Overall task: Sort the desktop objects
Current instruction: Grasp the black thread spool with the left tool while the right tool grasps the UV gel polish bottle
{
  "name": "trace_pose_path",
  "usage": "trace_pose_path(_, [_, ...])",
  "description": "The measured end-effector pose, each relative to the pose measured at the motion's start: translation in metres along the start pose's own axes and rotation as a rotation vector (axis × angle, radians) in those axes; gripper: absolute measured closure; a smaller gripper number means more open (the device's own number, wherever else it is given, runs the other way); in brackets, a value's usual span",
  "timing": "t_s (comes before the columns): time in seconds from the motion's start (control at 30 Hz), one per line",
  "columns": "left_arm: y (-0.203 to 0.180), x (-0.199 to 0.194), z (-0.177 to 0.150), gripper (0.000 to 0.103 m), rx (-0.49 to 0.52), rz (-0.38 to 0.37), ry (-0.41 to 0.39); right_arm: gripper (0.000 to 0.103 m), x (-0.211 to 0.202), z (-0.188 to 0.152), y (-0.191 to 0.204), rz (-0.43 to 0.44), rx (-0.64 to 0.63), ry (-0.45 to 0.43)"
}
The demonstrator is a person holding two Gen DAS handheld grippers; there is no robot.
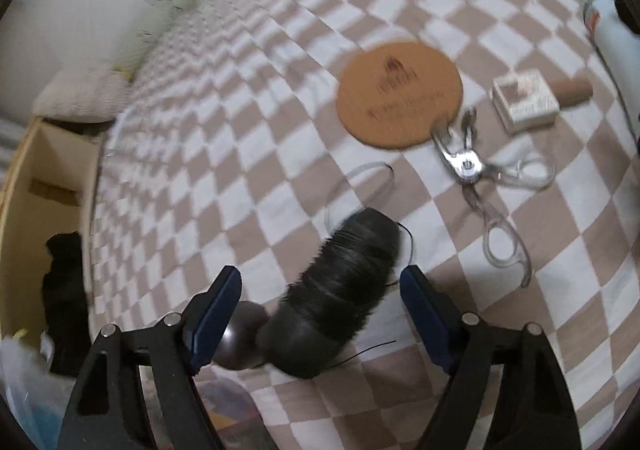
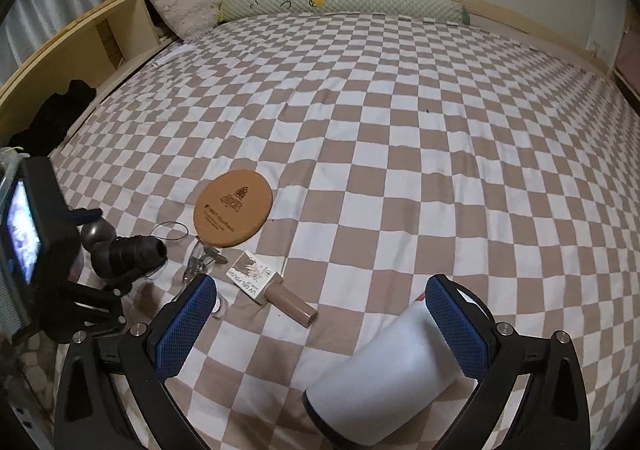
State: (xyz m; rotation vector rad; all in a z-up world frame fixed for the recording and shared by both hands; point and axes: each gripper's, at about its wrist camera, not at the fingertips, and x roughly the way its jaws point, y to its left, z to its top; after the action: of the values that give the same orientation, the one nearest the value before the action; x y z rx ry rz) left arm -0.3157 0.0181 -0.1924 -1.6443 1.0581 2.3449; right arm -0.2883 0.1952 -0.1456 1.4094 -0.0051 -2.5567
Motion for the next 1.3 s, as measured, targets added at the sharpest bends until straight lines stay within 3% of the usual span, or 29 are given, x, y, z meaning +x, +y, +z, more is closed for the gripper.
trace_pose_path(0.13, [-0.002,0.019,0.0,0.02,0.004,-0.01,0.037,0.0,0.006,0.0,-0.001,0.015,-0.011,0.015])
trace_pose_path(0.37, [0.01,0.03,-0.001,0.025,-0.091,-0.072,0.063,0.0,0.019,0.003,0.006,0.041,-0.058,0.029])
trace_pose_path(0.5, [0.011,0.029,-0.002,0.039,-0.123,-0.092,0.075,0.0,0.028,0.005,0.012,0.068,-0.098,0.021])
trace_pose_path(0.7, [0.018,0.028,-0.004,0.047,-0.152,-0.103,0.119,0.0,0.04,0.005,0.02,0.104,-0.195,0.012])
trace_pose_path(0.8, [0.027,0.03,-0.003,0.048,-0.195,-0.135,0.135,0.008,0.047,0.003,0.021,0.131,-0.214,0.038])
trace_pose_path(0.87, [0.032,0.032,-0.003,0.048,-0.219,-0.155,0.146,0.023,0.054,0.002,0.025,0.112,-0.241,0.058])
trace_pose_path(0.97, [0.033,0.032,-0.003,0.048,-0.236,-0.172,0.159,0.034,0.064,-0.002,0.029,0.085,-0.292,0.089])
trace_pose_path(1.07, [0.031,0.031,-0.003,0.048,-0.232,-0.188,0.17,0.034,0.064,-0.005,0.031,0.121,-0.322,0.107])
trace_pose_path(1.3, [0.02,0.032,-0.005,0.048,-0.167,-0.167,0.183,0.034,0.077,-0.019,0.039,0.091,-0.382,0.241])
